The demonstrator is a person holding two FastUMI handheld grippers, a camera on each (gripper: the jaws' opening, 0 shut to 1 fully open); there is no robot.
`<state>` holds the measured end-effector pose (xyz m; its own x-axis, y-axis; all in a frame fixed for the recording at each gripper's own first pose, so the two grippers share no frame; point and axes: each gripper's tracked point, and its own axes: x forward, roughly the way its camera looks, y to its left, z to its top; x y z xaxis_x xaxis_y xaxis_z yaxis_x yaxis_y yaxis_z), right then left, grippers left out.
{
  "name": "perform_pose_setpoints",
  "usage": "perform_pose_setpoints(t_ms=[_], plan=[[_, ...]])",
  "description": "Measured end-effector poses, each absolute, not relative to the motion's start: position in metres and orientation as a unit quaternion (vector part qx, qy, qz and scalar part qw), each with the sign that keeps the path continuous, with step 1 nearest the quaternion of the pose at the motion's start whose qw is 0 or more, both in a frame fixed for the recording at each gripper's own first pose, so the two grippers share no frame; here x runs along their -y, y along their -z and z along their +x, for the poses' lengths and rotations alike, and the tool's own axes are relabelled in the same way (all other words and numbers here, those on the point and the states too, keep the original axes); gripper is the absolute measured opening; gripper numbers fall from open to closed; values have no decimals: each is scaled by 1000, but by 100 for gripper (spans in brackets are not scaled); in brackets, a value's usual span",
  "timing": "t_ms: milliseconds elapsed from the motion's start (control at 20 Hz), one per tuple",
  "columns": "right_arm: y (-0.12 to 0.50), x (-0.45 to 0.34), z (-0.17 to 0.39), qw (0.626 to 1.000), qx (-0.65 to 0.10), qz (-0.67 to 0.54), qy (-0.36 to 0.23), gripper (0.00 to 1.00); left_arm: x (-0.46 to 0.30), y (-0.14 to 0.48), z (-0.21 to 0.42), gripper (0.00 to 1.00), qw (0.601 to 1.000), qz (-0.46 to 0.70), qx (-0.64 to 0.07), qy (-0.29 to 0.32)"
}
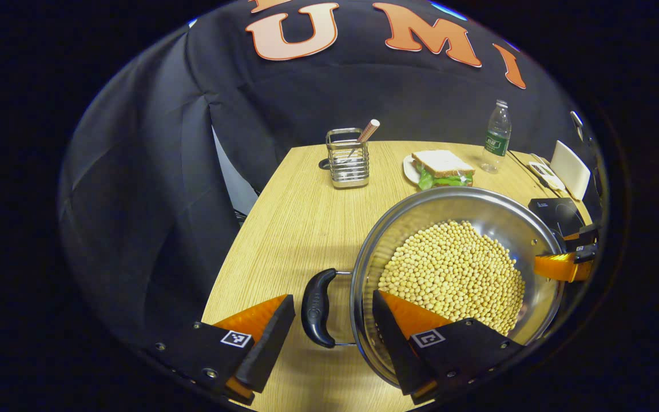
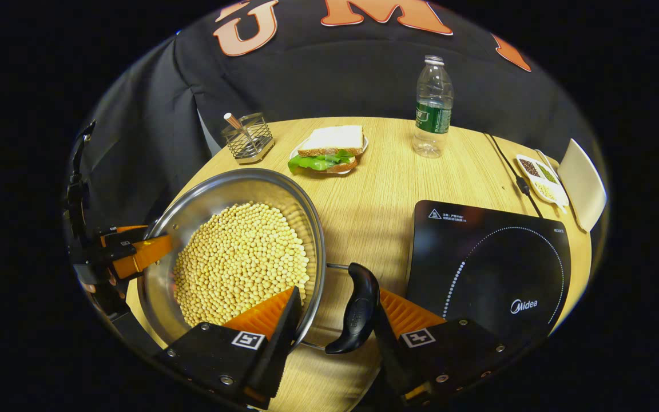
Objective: First push the handle of the pot to place it horizontally, then grasp the pot with both hands and set it on the induction cooktop.
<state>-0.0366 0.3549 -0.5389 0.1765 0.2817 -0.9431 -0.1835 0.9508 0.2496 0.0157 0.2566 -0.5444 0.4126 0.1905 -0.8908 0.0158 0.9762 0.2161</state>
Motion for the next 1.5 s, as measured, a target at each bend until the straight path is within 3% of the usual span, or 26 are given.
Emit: perform_pose_setpoints(t_ms=[200,250,450,500,550,600,650,950,1500], plan=[[545,-360,-42,755,-637,45,-146,72,-254,558,14,83,832,84,-546,-50],[544,-360,-45,750,-643,57,-142,72,-255,562,12,72,829,84,-550,-54],[544,-361,-42,750,-643,56,-144,66,-256,554,16,62,839,77,-534,-69],[544,-362,-42,752,-640,55,-145,59,-257,551,17,61,842,76,-528,-77],[543,-362,-43,751,-642,54,-145,61,-256,551,16,57,841,71,-529,-84],[542,-360,-44,750,-643,53,-144,53,-255,551,14,55,842,67,-528,-90],[540,-358,-45,750,-643,49,-146,56,-254,550,13,59,843,59,-526,-98],[519,-342,-46,764,-626,47,-147,49,-255,540,13,56,850,67,-512,-104],[461,-254,-39,805,-576,70,-122,52,-258,515,28,54,881,101,-456,-70]])
